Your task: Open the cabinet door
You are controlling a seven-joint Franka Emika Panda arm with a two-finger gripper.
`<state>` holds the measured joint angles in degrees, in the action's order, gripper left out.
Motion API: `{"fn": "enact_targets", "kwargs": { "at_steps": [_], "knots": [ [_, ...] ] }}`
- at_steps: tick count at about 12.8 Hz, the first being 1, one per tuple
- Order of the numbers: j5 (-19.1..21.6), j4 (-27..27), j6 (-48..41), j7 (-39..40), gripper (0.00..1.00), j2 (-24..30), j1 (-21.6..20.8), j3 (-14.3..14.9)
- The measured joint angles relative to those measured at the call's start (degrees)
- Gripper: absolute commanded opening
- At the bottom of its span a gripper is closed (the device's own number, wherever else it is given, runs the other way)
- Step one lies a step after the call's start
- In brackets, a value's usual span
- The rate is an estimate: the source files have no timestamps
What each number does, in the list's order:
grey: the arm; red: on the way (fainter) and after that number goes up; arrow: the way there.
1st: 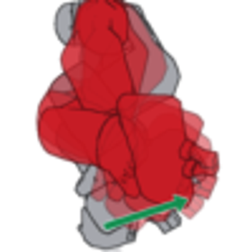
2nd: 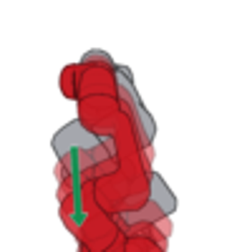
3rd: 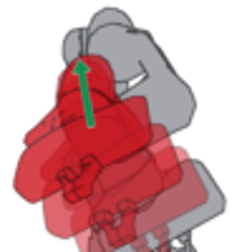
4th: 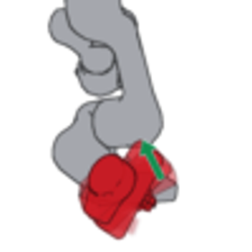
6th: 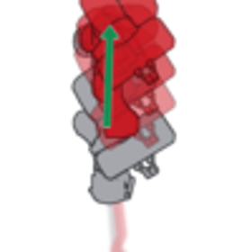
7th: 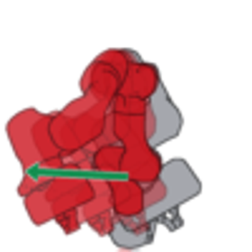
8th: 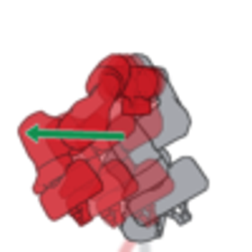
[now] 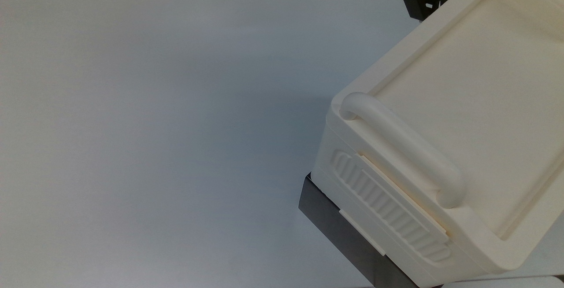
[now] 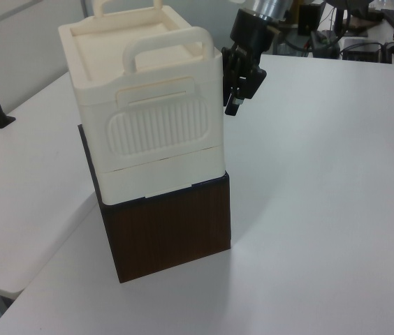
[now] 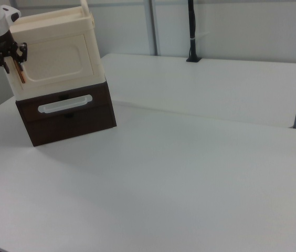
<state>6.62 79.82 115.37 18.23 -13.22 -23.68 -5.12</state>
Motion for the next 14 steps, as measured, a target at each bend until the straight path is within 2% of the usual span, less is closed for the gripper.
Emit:
{"fn": "enact_targets", "kwargs": {
  "at_steps": [2,3,4,10,11,12,14],
  "knots": [
    [0.0,0.0,1.8,-0.1,0.26,-0.3,0.1,0.0],
    [0.0,0.0,1.9,-0.1,0.1,-0.3,0.2,0.0],
    [0.0,0.0,2.0,-0.1,0.0,-0.3,0.4,0.0],
    [0.0,-0.1,1.6,-0.1,0.01,-0.3,0.6,0.1],
    [0.0,-0.3,0.2,-0.1,0.06,-0.1,0.8,0.1],
    [-0.1,-0.7,-2.9,0.1,0.2,0.4,1.2,0.2],
    [-0.5,-0.9,-10.8,0.8,0.59,2.3,2.9,0.4]
  ]
}}
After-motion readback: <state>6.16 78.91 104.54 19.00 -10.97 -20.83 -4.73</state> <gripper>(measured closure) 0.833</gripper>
